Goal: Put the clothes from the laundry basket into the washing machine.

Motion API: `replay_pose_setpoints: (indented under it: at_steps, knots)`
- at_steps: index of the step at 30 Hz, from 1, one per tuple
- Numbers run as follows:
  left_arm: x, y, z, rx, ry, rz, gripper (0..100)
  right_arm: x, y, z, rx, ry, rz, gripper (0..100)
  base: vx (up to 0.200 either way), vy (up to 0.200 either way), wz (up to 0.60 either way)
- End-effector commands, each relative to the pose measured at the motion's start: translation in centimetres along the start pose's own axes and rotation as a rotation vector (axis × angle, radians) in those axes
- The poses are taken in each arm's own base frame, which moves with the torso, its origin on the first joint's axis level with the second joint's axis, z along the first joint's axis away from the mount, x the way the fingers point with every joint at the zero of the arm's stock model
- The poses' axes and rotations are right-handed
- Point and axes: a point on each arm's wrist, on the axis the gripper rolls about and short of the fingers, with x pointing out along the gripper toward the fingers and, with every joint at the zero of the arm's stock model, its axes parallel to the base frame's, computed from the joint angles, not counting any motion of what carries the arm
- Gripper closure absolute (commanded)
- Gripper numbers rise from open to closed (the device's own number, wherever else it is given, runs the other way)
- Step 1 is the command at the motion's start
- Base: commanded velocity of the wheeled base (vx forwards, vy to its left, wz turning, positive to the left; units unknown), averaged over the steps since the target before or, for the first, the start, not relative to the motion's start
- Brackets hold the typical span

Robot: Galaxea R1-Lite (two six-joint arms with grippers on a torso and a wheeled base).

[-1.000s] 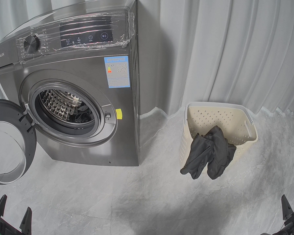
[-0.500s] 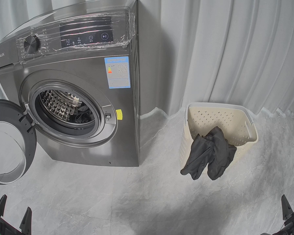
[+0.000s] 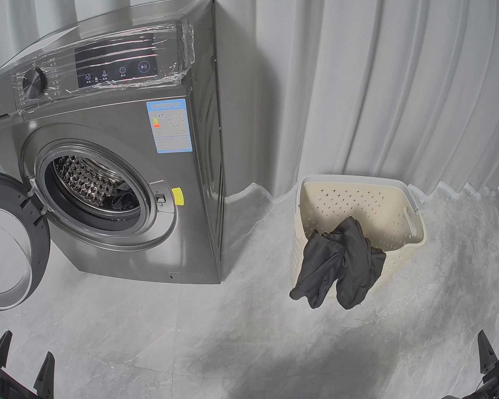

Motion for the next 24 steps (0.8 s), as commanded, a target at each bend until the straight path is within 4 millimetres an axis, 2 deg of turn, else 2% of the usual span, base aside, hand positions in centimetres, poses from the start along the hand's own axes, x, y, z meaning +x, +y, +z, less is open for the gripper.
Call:
replay_pose_setpoints:
  at_steps: [1,10,19,24]
  knots:
    - [0.01,0.00,-0.52,0.000,0.001,0.001,0,0.00,0.01,-0.52,0.000,0.001,0.002,0,0.200,0.000,0.00]
    - [0.01,0.00,-0.52,0.000,0.001,0.001,0,0.00,0.00,-0.52,0.000,0.001,0.000,0,0.200,0.000,0.00]
    - [0.01,0.00,-0.52,-0.003,0.001,0.001,0,0.00,0.00,-0.52,0.000,0.001,0.000,0,0.000,0.000,0.00]
    - [0.01,0.00,-0.52,-0.003,0.001,0.000,0,0.00,0.00,-0.52,0.000,0.001,0.000,0,0.000,-0.200,0.00]
